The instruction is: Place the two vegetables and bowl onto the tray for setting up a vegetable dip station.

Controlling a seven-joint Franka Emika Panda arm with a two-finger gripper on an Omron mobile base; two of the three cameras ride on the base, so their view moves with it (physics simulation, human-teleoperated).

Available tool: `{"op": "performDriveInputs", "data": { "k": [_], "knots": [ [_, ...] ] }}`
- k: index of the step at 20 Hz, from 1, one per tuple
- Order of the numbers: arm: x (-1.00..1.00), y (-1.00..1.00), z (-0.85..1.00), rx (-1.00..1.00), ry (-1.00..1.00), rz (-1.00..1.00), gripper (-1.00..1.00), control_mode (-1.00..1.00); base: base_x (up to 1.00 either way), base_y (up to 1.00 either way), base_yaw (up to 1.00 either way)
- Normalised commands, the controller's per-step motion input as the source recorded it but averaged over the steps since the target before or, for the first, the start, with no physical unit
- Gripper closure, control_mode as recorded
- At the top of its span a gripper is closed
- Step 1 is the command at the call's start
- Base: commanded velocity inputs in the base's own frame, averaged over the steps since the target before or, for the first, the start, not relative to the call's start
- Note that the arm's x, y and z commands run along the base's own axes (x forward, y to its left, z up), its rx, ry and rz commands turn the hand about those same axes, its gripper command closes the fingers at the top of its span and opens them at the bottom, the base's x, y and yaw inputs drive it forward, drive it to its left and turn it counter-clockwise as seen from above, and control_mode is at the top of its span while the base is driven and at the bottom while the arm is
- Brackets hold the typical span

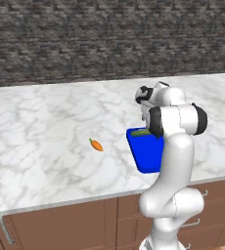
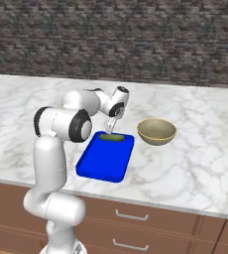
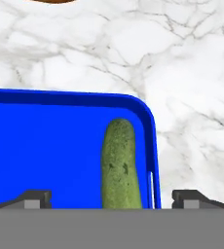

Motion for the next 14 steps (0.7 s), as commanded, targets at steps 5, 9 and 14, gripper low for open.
{"op": "performDriveInputs", "data": {
  "k": [5, 9, 14],
  "knots": [
    [-0.31, 0.43, 0.31, -0.08, 0.04, -0.23, -1.00, -1.00, 0.00, 0.00, 0.00],
    [-0.25, 0.62, 0.03, -0.01, 0.01, -0.18, -1.00, -1.00, 0.00, 0.00, 0.00],
    [-0.38, 0.56, 0.00, 0.00, 0.00, -0.14, -1.00, -1.00, 0.00, 0.00, 0.00]
  ]
}}
